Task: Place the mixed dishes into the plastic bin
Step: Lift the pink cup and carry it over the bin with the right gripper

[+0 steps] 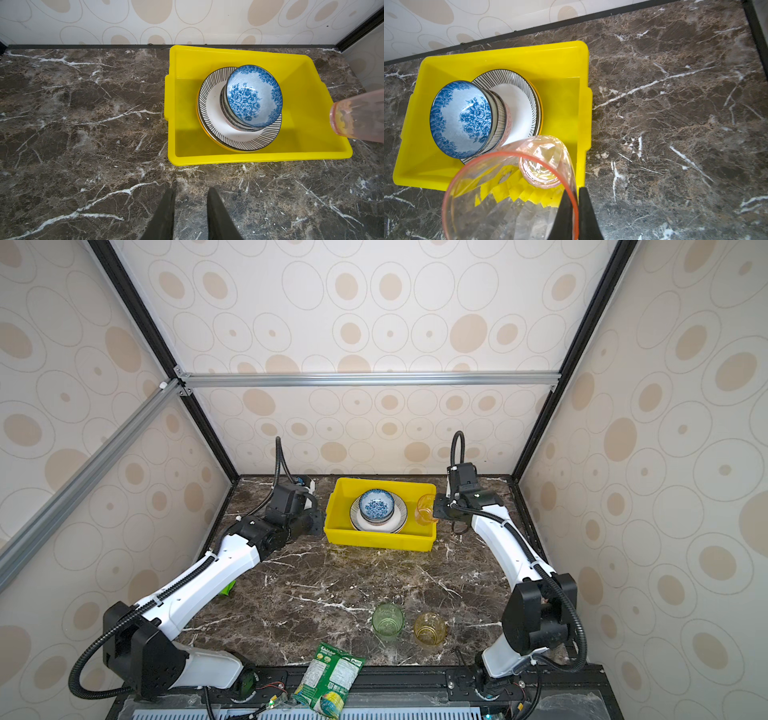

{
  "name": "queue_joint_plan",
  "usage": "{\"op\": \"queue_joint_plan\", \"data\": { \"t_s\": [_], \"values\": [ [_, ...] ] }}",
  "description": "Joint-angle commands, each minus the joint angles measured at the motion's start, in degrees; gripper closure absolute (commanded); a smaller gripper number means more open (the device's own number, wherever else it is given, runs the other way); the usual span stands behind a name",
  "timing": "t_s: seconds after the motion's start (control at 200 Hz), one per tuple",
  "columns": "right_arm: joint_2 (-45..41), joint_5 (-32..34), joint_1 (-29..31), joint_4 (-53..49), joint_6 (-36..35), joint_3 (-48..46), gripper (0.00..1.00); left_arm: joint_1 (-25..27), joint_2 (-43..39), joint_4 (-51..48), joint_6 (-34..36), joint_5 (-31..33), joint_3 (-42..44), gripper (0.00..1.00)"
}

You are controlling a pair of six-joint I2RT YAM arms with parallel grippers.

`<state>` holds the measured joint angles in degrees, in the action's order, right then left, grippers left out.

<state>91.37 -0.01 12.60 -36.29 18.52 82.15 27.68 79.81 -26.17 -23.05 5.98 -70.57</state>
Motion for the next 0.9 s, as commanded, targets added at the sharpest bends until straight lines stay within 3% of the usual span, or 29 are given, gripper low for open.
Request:
{"op": "queue_joint_plan", "data": {
  "t_s": [0.0,0.895],
  "values": [
    [2.09,0.16,1.54,0.77,0.02,2.01,1.0,-0.52,-0.99,0.4,0.37,0.96,0.16,0.72],
    [15.09,4.93,3.13,-3.15,-2.81,8.88,1.0,-1.01,0.56,0.69,1.16,0.88,1.04,0.73]
  ]
}}
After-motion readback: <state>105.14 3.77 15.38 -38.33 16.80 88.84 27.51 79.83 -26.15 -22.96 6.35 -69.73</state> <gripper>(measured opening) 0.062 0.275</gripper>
